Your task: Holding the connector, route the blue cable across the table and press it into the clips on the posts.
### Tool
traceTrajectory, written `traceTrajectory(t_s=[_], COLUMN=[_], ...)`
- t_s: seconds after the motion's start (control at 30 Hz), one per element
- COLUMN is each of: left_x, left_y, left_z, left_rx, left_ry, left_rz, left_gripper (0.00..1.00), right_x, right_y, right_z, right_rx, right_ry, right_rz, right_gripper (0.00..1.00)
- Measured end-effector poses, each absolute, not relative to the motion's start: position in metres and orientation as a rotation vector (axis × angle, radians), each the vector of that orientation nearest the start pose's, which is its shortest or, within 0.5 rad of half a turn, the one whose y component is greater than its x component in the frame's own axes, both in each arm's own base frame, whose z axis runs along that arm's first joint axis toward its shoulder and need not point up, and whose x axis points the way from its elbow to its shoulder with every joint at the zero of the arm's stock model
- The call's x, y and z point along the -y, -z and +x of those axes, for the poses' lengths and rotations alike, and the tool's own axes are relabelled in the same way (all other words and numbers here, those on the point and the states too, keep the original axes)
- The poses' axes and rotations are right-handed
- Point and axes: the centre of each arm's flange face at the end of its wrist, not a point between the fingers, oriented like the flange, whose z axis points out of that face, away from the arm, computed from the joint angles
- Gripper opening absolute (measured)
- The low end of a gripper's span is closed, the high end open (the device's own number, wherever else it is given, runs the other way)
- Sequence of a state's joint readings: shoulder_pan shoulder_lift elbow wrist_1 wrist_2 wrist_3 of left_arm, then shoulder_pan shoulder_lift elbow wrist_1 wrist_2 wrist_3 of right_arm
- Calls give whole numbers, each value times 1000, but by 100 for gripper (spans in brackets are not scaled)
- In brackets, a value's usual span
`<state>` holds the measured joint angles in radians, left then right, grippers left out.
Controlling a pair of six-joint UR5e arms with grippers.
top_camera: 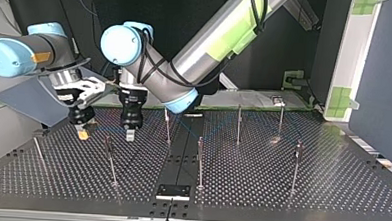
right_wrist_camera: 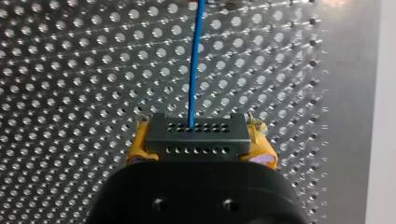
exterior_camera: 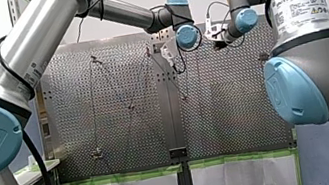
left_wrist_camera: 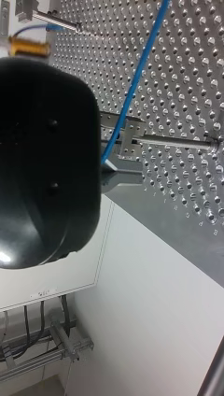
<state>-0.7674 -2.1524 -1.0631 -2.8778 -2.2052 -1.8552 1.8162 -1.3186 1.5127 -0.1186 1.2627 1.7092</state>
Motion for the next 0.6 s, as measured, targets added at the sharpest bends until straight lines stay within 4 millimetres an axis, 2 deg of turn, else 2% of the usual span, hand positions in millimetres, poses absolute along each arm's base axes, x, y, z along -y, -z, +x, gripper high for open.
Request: traceTrajectory(t_s=[0.2, 0.27, 0.43, 0.47, 0.6], left_x=[555, 554, 554, 555, 565], left_y=[-406, -407, -407, -407, -402], left_z=[468, 469, 468, 468, 461], left_rx=[-1418, -1417, -1417, -1418, -1433], left_ry=[431, 430, 431, 431, 424], left_rz=[-196, -197, -196, -196, -191], left_gripper=[0, 0, 0, 100, 100], right_x=[521, 518, 518, 518, 518], right_y=[-388, -398, -397, -397, -398], right_z=[301, 300, 300, 300, 300], right_rx=[1092, 1078, 1079, 1079, 1078], right_ry=[-1658, -1667, -1667, -1667, -1667], right_rz=[1638, 1624, 1626, 1626, 1624], right_gripper=[0, 0, 0, 0, 0])
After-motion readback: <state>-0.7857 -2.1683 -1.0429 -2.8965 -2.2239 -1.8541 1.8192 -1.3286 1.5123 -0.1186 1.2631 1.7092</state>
